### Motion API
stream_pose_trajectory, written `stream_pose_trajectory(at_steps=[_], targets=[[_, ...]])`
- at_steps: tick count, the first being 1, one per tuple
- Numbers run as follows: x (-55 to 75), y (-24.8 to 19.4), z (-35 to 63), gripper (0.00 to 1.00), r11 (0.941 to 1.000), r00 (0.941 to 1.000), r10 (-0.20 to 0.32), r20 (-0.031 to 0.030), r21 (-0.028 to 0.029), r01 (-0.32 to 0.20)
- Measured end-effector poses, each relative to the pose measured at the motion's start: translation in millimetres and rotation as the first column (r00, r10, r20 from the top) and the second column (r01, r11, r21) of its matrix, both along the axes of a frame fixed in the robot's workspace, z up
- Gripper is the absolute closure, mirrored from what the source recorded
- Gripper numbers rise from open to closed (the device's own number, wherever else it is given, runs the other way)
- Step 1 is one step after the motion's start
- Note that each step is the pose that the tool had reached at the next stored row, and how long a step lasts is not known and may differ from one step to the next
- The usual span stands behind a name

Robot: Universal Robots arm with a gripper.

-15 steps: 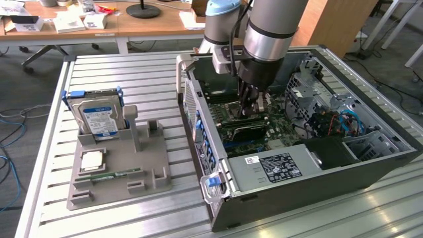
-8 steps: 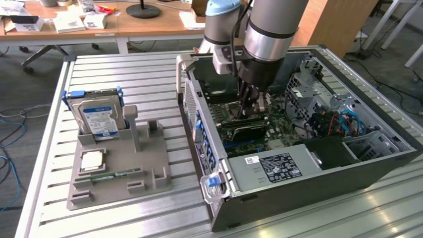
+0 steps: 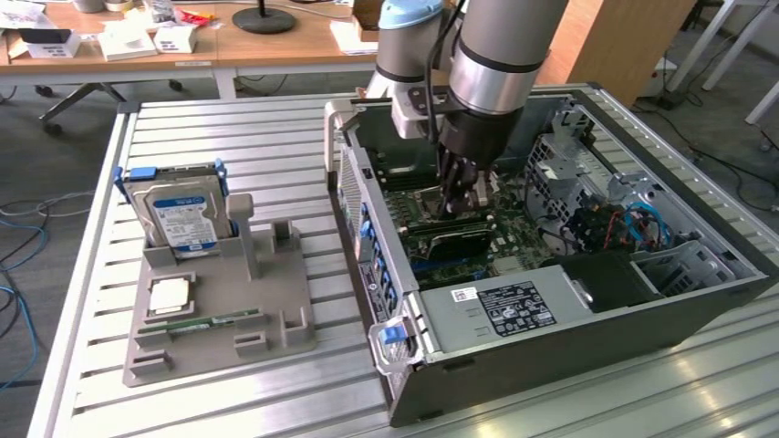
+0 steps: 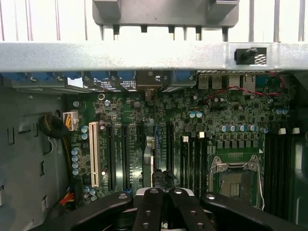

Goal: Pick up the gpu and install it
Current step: 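Press down on the gpu until it lock into place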

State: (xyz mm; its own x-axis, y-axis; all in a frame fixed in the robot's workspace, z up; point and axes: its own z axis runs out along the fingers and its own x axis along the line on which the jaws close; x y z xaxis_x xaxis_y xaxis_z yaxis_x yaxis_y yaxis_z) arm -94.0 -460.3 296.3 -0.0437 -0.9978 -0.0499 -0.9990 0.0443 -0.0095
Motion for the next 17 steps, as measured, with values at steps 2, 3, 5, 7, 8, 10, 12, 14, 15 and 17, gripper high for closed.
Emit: stream_pose_trajectory(at_steps=[2,3,5,7,8,10,12,14,15,17], targets=[[0.0,0.0,-0.4,0.89,1.0000,1.0000,0.000,-0.0001,-0.0002,0.000],[0.0,0.0,-0.4,0.89,1.0000,1.0000,0.000,-0.0001,-0.0001,0.000],[0.0,0.0,-0.4,0.89,1.0000,1.0000,0.000,0.0000,-0.0001,0.000],[0.0,0.0,-1.3,0.89,1.0000,1.0000,0.000,0.0002,0.0003,0.000],[0.0,0.0,-2.1,0.89,1.0000,1.0000,0.000,0.0001,0.0002,0.000],[0.0,0.0,-2.8,0.89,1.0000,1.0000,0.000,0.0000,-0.0002,0.000],[0.0,0.0,-2.8,0.89,1.0000,1.0000,0.000,-0.0001,-0.0002,0.000],[0.0,0.0,-2.9,0.89,1.0000,1.0000,0.000,0.0000,-0.0001,0.000],[0.0,0.0,-3.7,0.89,1.0000,1.0000,0.000,0.0002,0.0004,0.000],[0.0,0.0,-5.3,0.89,1.0000,1.0000,0.000,0.0000,0.0000,0.000]])
